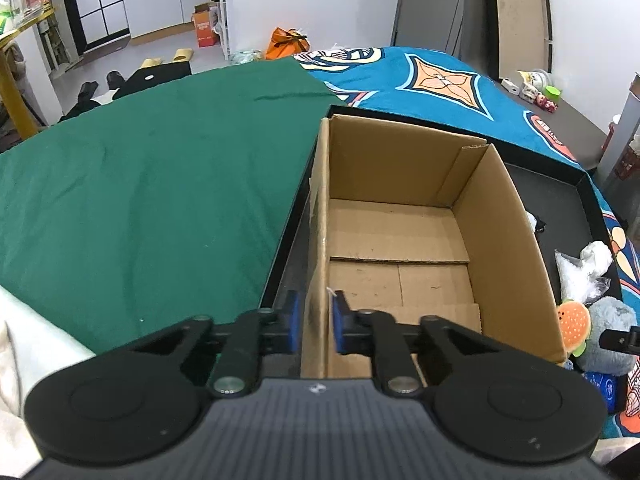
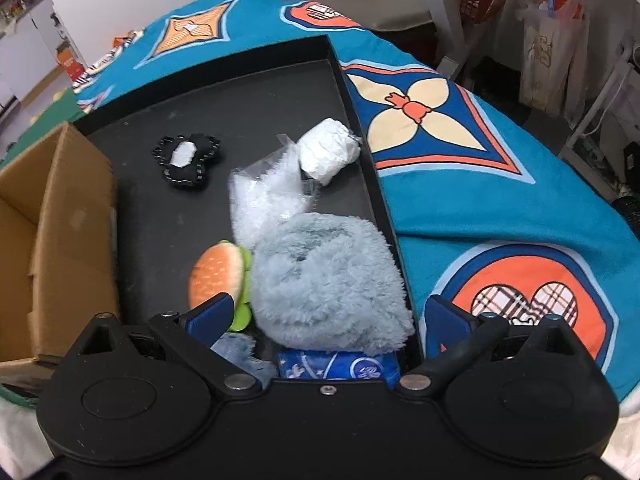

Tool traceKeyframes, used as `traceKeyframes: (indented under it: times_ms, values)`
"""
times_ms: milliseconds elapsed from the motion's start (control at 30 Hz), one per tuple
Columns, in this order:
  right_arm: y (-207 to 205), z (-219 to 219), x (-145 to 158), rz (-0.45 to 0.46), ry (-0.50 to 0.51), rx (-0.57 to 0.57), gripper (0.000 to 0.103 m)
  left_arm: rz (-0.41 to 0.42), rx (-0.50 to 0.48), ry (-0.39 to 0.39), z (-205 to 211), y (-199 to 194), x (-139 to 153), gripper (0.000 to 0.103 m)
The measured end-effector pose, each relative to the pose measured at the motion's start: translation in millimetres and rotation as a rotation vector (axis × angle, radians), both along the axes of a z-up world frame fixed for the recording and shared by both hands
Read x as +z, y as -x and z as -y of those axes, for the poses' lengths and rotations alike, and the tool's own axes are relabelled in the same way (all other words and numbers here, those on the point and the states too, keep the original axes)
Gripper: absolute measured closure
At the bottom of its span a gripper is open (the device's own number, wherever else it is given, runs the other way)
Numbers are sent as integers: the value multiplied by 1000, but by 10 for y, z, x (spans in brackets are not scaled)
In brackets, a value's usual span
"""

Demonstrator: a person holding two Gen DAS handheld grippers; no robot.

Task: Organize soft objects
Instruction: 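Move the right gripper to the grey fluffy plush and close on it, then lift the grey plush with the right gripper and carry it over the box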

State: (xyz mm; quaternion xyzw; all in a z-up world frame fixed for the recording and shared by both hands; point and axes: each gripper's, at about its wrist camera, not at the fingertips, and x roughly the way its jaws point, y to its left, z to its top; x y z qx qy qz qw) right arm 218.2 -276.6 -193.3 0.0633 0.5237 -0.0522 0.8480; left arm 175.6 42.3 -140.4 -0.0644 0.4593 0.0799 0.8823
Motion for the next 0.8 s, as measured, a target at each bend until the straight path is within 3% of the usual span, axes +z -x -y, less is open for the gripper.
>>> traceKeyframes:
  times_ms: [100, 200, 333, 800]
  values:
    - [-19, -17, -30, -2, 13, 0, 2, 5, -9, 9, -15, 4, 0, 95]
    - [-31, -49, -56, -5, 28, 12, 23, 14, -11, 28, -31, 18, 32, 94]
    - [-6, -81, -33, 5, 46, 20, 31, 25, -24, 37, -80, 63, 95, 94]
    - [186, -204, 272, 91, 29, 47, 43, 26, 3, 9, -206, 82, 91, 93]
